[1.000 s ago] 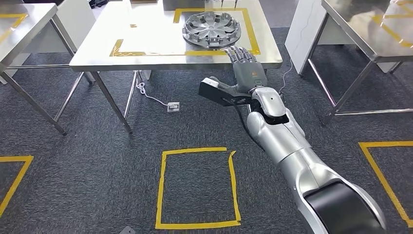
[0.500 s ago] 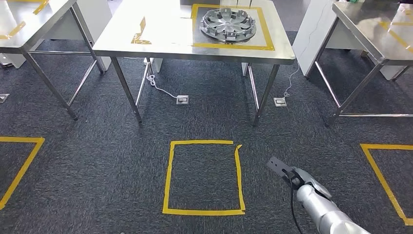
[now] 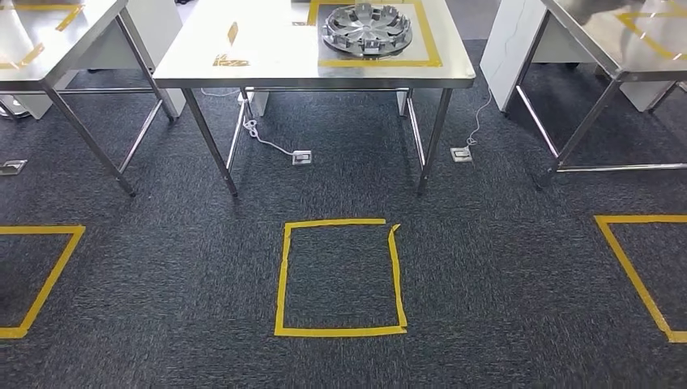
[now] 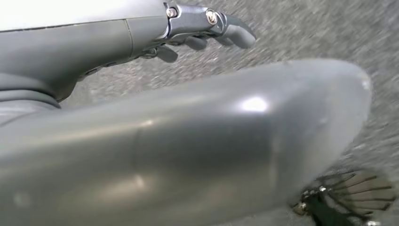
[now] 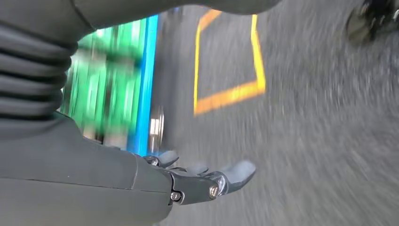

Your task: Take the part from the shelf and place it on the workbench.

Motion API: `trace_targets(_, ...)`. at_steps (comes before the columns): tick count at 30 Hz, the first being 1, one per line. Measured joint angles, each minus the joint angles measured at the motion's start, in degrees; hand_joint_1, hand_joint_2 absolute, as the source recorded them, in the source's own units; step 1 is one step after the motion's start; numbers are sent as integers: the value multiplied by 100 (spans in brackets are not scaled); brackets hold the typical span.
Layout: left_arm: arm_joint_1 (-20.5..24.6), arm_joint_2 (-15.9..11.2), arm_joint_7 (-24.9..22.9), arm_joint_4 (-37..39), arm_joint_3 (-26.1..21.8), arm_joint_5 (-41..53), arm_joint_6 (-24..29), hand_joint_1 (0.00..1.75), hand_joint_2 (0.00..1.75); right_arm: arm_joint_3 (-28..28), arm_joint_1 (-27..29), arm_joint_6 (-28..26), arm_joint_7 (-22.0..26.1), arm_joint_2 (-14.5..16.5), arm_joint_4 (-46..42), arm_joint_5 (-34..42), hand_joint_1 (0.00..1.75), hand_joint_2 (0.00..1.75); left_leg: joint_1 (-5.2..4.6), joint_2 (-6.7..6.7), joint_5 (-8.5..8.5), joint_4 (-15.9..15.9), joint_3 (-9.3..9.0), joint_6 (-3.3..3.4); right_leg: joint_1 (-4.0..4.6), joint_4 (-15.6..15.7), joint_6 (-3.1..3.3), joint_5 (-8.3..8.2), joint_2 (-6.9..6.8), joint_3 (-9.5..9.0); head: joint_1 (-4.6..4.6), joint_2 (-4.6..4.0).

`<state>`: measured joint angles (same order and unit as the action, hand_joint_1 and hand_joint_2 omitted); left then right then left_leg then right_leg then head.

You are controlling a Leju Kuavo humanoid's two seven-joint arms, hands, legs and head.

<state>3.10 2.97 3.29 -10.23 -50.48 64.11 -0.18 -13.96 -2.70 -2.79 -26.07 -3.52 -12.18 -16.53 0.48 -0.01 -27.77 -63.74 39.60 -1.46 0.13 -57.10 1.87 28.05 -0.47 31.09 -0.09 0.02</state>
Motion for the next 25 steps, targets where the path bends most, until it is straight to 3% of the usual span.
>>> trace_targets(2, 1, -15, 33, 3, -4, 6, -21, 0, 87, -385, 78, -74, -11, 145, 17, 240, 0, 175, 2, -2, -534, -691, 127, -44, -2, 2, 29, -119, 6, 170, -12, 0)
trace_targets(3, 2, -23, 48, 3, -7, 10, -44, 0, 131, -545, 112, -101, -17, 222, 29, 297, 0, 175, 3, -2, -614, -985, 137, -63, -2, -3, 26, -181, -1, 254, -14, 0)
trace_targets(4, 1, -29, 43, 4, -9, 16, -68, 0, 175, -679, 139, -119, -31, 293, 43, 332, 0, 175, 4, -1, -558, -1137, 80, -75, -4, -9, 13, -246, -11, 335, -14, 0)
trace_targets(5, 1, -32, 3, 4, -11, 26, -87, 0, 175, -792, 160, -126, -48, 358, 56, 359, 0, 175, 7, 0, -409, -1106, -70, -82, -9, -18, -6, -310, -20, 416, -14, 0)
trace_targets(6, 2, -35, -63, 4, -12, 41, -95, 0, 175, -881, 174, -119, -67, 417, 67, 372, 0, 175, 11, 1, -254, -870, -322, -86, -14, -32, -29, -368, -25, 481, -14, 0)
trace_targets(7, 4, -36, -145, 4, -12, 54, -95, 0, 175, -947, 180, -105, -79, 460, 74, 373, 0, 175, 16, 0, -211, -470, -648, -84, -15, -53, -56, -413, -28, 533, -18, 0)
trace_targets(9, -4, -40, -273, 1, 15, 25, -94, 0, 175, -1016, 182, -76, -61, 520, 81, 357, 0, 175, 6, -9, -367, 345, -1219, -31, -3, -104, -114, -487, -27, 588, -26, 0)
trace_targets(10, -20, -42, -303, -1, 51, -39, -97, 0, 175, -1026, 182, -70, -27, 533, 80, 352, 0, 175, -5, -13, -470, 571, -1353, 13, 3, -119, -146, -520, -26, 599, -29, 0)
trace_targets(13, -104, -44, -335, -14, 251, -407, -105, 0, 175, -1009, 211, -55, 135, 546, 76, 413, 0, 175, -13, 11, -458, 645, -1340, 178, -15, -169, -245, -535, -13, 620, -25, 0)
trace_targets(15, -150, -49, -342, -63, 416, -708, -105, 0, 175, -962, 274, -32, 255, 549, 72, 476, 0, 175, 2, 34, -390, 649, -1278, 267, -40, -581, -316, -215, 1, 780, -8, 0)
trace_targets(17, -179, -59, -343, -156, 612, -1021, -104, 0, 175, -891, 362, -10, 383, 551, 72, 542, 0, 175, -3, 39, -330, 641, -1194, 293, -56, -1370, -370, 263, 6, 1065, 8, 0)
trace_targets(18, -187, -65, -343, -212, 713, -1175, -103, 0, 175, -850, 416, 1, 448, 551, 72, 575, 0, 175, -6, 40, -307, 635, -1158, 290, -60, -1679, -381, 407, 7, 1156, 9, 0)
trace_targets(19, -191, -72, -342, -274, 814, -1321, -102, 0, 175, -809, 476, 11, 507, 551, 73, 606, 0, 175, -8, 41, -291, 631, -1133, 283, -59, -1786, -379, 440, 8, 1143, 9, 0)
trace_targets(20, -189, -79, -340, -345, 916, -1465, -99, 0, 175, -764, 542, 20, 564, 551, 73, 633, 0, 175, -10, 41, -280, 628, -1122, 276, -57, -1648, -364, 364, 9, 1004, 10, 0)
trace_targets(23, -174, -84, -335, -570, 1239, -1897, -90, 0, 175, -615, 726, 34, 743, 548, 73, 719, 0, 175, -19, 46, -266, 623, -1135, 237, -15, -458, -246, -20, 13, 252, 10, 0)
trace_targets(25, -170, -87, -333, -661, 1405, -2111, -84, 0, 175, -534, 789, 37, 835, 545, 73, 763, 0, 175, -26, 60, -261, 620, -1118, 198, 18, -84, -191, -60, 11, 60, 8, 0)
